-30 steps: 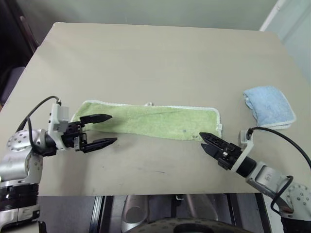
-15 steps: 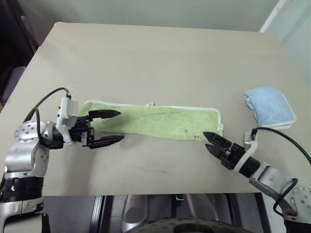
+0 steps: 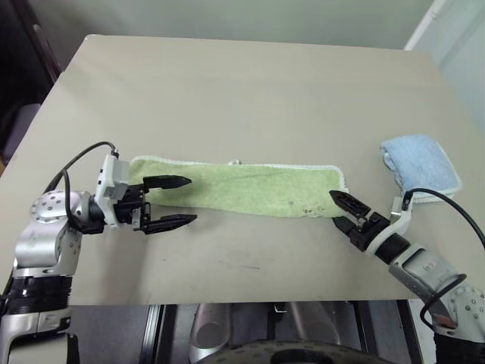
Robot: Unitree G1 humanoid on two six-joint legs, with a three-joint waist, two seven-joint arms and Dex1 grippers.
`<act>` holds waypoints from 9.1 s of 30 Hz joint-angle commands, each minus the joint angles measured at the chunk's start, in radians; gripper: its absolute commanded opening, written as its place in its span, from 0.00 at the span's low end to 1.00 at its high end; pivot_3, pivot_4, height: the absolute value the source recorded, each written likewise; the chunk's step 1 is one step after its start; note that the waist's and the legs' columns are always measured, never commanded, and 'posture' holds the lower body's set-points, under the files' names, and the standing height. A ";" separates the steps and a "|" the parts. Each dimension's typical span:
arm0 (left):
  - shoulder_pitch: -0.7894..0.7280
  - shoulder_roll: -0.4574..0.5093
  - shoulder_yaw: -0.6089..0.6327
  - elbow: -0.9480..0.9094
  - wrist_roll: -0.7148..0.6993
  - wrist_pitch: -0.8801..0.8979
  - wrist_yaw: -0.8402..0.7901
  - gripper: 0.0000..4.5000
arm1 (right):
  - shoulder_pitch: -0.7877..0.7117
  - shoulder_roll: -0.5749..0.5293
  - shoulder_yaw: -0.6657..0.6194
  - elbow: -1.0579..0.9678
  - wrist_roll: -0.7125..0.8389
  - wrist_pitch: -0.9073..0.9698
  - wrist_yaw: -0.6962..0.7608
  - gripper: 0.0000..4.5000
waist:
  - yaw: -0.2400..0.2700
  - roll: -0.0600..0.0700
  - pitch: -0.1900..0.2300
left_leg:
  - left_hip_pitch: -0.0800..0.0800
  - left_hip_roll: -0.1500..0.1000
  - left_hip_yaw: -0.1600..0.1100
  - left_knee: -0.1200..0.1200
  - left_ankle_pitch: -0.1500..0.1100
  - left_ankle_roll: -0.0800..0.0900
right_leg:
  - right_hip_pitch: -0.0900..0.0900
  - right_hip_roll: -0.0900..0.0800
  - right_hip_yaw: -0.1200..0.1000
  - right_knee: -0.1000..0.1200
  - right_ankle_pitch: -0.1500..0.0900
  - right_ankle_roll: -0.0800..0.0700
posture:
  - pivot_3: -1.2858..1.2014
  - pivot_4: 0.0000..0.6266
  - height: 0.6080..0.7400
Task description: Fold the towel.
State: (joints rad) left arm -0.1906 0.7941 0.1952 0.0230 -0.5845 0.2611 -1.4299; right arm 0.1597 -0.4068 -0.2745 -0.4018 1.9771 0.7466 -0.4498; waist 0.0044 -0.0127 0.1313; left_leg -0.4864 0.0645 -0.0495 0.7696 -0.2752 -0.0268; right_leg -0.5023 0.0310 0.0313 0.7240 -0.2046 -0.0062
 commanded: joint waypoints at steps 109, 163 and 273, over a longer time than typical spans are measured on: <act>-0.067 -0.074 -0.053 0.027 0.057 -0.104 0.073 1.00 | -0.711 -0.236 0.435 0.016 -0.770 0.387 0.900 0.01 | -0.003 0.008 0.001 | -0.001 0.000 0.006 0.000 0.005 0.010 | -0.002 0.000 0.001 -0.007 0.018 -0.011 | 0.52 0.24 0.68; -0.210 -0.156 -0.188 0.153 0.078 -0.093 -0.016 1.00 | -0.606 -0.260 0.353 -0.070 -1.099 0.370 1.174 0.99 | -0.004 0.008 0.001 | -0.001 0.001 0.006 -0.001 0.007 0.007 | -0.004 0.000 0.001 -0.003 0.017 -0.013 | 0.52 0.24 0.68; -0.254 -0.220 -0.278 -0.060 0.019 0.137 0.183 0.41 | -0.464 0.033 0.263 -0.107 -1.301 0.118 1.009 0.10 | -0.005 0.007 0.001 | 0.012 0.001 0.004 -0.003 0.011 -0.002 | 0.004 0.000 0.000 0.009 0.004 -0.008 | 0.52 0.24 0.68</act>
State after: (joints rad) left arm -0.4270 0.5800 -0.0660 -0.0514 -0.5842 0.4307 -1.2235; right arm -0.2997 -0.3744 -0.0186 -0.4943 0.6875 0.8969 0.5694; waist -0.0005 -0.0055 0.1320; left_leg -0.4748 0.0650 -0.0453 0.7668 -0.2645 -0.0285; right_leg -0.4984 0.0314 0.0308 0.7330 -0.2004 -0.0141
